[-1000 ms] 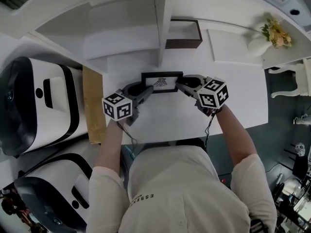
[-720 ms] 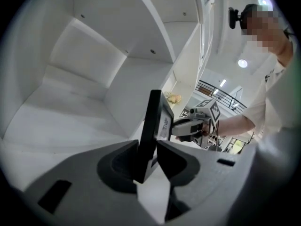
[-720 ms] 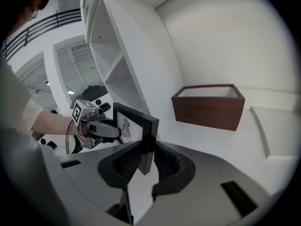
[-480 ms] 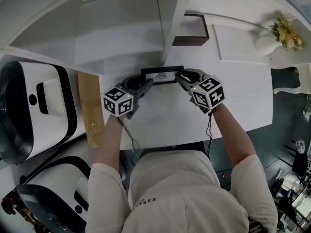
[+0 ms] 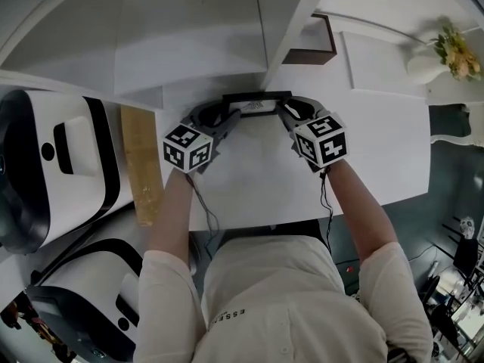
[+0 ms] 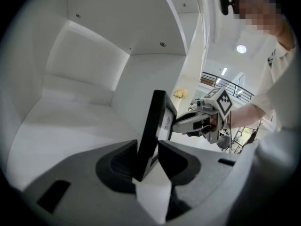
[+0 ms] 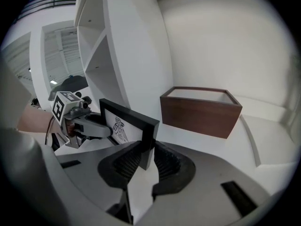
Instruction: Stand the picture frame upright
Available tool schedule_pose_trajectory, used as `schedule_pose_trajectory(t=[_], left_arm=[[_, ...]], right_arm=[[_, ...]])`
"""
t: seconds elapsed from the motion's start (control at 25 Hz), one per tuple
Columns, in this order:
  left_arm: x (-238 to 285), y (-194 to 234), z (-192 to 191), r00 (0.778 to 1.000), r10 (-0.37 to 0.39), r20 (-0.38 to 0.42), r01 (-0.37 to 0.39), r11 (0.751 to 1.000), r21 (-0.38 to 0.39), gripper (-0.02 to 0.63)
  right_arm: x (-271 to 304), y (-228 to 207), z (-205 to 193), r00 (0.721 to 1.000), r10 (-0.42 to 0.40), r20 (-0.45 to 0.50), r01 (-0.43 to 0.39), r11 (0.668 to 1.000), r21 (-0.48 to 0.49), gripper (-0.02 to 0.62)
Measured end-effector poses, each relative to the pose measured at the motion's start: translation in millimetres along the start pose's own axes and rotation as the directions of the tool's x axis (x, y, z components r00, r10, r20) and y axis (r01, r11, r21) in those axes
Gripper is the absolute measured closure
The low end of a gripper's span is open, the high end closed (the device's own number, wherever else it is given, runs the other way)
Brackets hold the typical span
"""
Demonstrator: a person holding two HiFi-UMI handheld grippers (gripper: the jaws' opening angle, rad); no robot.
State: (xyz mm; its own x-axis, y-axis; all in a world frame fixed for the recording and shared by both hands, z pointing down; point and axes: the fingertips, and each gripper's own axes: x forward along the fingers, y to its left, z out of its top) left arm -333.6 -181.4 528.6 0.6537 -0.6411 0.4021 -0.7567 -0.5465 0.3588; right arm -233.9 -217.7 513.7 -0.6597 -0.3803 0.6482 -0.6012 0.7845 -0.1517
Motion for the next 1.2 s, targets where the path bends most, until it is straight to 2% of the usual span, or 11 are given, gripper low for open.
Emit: schedule_pose_trajectory(t=[0.08,0.24,0.48,0.76,1.2], left_arm=[[0.5,3.2,-2.8,0.999,0.005,-0.033,-0.004,1.0,0.016,0.486],[-1.8,19.9,-11.1,0.989,0.089,-0.12,-0.082,0.995,0.062,0.486],[1.7,20.0,-9.2,0.988,0.095,-0.12,-0.086,0.993,0.083,0.486],[-0.2,31.9,-4.9,0.984,0.137,-0.114,-0.132,0.99,0.051,0.486],[-4.2,33.2,-9.6,0.98,0.147,-0.136,-0.15,0.989,-0.015,0.486]], right_arm=[[1.4,-1.6,0.9,1.0,-0.026,0.013,0.026,1.0,-0.007,0.5],[3.8,-5.8,4.2,0.997,-0.072,0.031,0.074,0.997,-0.037,0.503],[4.9,-5.6,6.7,0.996,-0.07,0.056,0.072,0.997,-0.033,0.503],[6.1,-1.0,7.0,0.995,-0.063,0.079,0.063,0.998,0.007,0.499],[11.4,-0.5,7.7,0.996,-0.041,0.082,0.036,0.997,0.063,0.492]])
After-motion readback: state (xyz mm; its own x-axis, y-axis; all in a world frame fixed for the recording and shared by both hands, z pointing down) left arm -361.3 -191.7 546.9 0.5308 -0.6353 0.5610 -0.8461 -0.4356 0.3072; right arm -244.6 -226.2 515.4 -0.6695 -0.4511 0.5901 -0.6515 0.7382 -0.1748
